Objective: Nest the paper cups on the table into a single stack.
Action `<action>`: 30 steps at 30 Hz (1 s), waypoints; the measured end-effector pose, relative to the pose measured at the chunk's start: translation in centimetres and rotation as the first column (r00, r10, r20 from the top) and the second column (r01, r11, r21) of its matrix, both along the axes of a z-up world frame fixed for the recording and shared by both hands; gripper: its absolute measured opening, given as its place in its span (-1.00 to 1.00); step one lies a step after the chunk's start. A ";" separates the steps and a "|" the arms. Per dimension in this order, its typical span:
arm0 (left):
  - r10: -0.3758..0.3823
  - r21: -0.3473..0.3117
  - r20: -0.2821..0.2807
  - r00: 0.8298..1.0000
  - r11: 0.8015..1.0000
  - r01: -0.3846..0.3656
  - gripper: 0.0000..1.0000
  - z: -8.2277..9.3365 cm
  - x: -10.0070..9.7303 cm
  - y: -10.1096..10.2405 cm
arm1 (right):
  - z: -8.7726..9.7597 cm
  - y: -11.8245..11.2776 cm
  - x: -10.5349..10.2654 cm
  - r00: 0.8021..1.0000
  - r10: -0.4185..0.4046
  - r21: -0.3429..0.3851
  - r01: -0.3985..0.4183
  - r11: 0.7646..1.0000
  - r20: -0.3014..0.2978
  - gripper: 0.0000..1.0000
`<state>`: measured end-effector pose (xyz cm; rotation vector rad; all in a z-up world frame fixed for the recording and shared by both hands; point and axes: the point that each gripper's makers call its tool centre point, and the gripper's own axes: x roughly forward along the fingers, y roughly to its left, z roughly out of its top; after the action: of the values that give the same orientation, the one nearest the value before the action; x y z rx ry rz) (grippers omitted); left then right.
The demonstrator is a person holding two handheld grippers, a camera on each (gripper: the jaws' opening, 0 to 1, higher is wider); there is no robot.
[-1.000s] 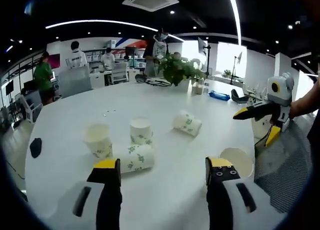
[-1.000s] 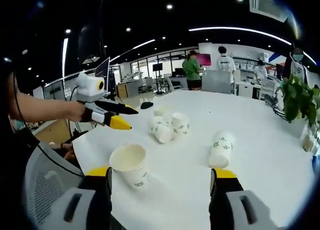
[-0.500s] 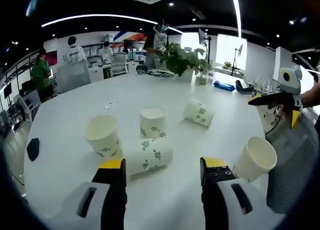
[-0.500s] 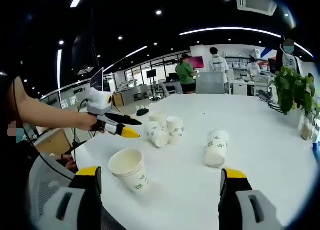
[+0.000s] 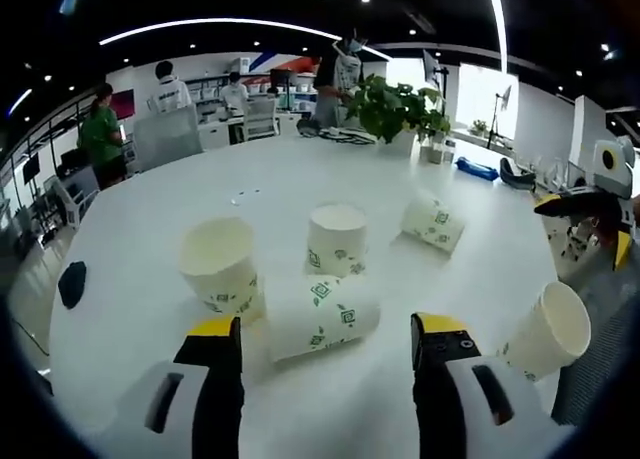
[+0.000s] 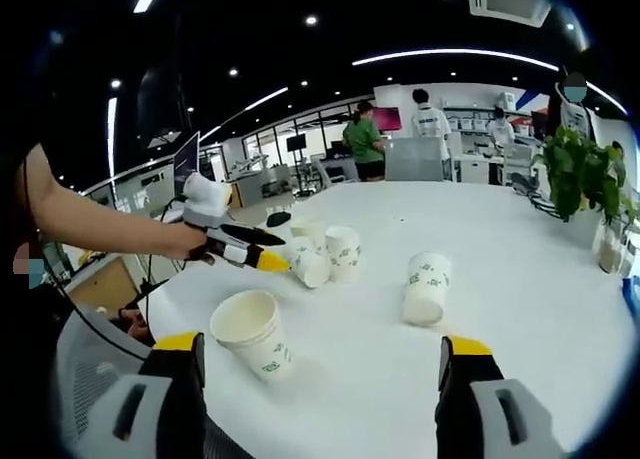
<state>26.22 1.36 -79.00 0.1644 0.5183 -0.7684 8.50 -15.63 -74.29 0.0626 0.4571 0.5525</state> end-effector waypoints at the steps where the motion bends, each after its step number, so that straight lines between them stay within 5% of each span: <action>1: 0.007 0.002 -0.003 1.000 1.000 -0.007 0.37 -0.1 0.1 -0.2 | 0.0 0.0 0.0 1.000 -0.002 0.001 0.002 1.000 -0.001 0.96; 16: 0.110 0.120 0.002 0.994 0.987 -0.109 0.39 -2.5 1.8 -0.7 | -0.2 -0.1 -0.1 1.000 -0.009 -0.006 0.009 1.000 -0.011 0.91; 30: 0.179 0.083 -0.032 0.983 0.981 -0.176 0.23 -3.0 2.1 -1.3 | -0.5 -0.2 -0.1 1.000 -0.008 -0.007 0.008 1.000 -0.019 0.87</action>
<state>28.31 0.03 -82.03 0.1747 0.5930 -0.5779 8.43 -15.87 -74.78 0.0627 0.4771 0.5431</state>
